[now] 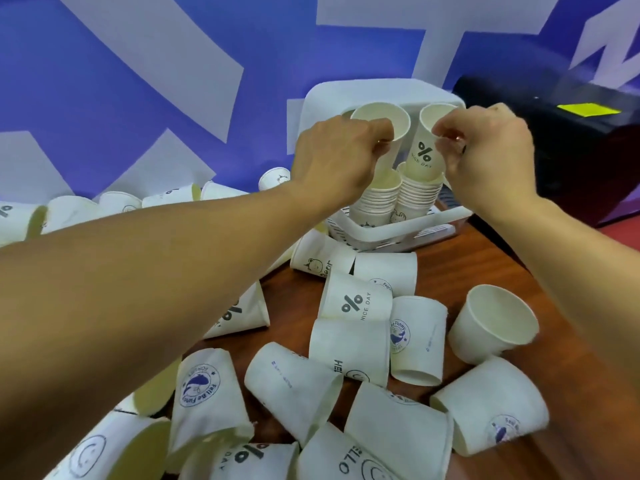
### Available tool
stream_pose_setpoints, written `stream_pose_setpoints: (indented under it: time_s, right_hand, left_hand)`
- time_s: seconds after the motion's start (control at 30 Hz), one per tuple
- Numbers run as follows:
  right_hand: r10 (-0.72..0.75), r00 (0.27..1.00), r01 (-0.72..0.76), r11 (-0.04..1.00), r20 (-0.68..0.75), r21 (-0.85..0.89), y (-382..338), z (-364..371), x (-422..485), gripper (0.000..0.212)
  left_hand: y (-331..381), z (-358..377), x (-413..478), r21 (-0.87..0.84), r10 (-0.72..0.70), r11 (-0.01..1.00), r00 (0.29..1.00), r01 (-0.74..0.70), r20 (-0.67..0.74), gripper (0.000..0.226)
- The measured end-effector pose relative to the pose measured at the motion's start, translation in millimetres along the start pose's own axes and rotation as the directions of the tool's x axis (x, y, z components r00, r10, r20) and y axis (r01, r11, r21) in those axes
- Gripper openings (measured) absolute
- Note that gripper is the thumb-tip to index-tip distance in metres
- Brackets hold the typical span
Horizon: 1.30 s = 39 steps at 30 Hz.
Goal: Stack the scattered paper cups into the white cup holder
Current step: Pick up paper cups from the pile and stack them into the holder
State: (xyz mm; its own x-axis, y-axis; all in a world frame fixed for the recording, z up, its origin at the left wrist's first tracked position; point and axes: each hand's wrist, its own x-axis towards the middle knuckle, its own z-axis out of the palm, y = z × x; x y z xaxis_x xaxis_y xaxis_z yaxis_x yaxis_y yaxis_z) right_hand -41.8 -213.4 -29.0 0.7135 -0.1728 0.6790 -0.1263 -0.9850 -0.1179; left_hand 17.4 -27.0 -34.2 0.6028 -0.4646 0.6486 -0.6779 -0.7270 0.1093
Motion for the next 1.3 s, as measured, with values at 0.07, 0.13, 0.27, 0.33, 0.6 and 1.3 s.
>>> stream_pose_setpoints:
  time_s: [0.07, 0.13, 0.27, 0.33, 0.6, 1.3]
  right_hand:
    - [-0.003, 1.0, 0.003, 1.0, 0.013, 0.006, -1, 2, -2, 0.025]
    - [-0.012, 1.0, 0.012, 1.0, 0.024, 0.014, -4, 4, -4, 0.025]
    - [-0.017, 0.998, 0.014, 0.999, 0.057, 0.047, -6, 6, -10, 0.024]
    - [-0.039, 0.996, 0.036, 0.999, 0.082, 0.034, -6, 10, -13, 0.024]
    - [-0.068, 0.98, 0.065, 0.998, 0.187, 0.024, 1, 26, -23, 0.024]
    - [0.01, 0.982, -0.002, 0.999, 0.188, -0.043, -23, 12, -32, 0.03]
  left_hand:
    - [-1, 4, 1, 0.003, 0.031, 1.0, 1.0, -0.031, -0.007, 0.024]
    - [-2, 6, 1, 0.009, 0.055, 0.998, 0.998, -0.055, -0.016, 0.025]
    - [-6, 14, -2, 0.003, 0.071, 0.998, 0.997, -0.071, 0.004, 0.026]
    - [-6, 18, -2, 0.001, 0.078, 0.997, 0.997, -0.078, 0.023, 0.026]
    - [-4, 36, -7, -0.075, 0.104, 0.993, 0.983, -0.093, 0.153, 0.026]
    - [-1, 19, -13, -0.134, 0.043, 0.991, 0.918, 0.011, 0.394, 0.034]
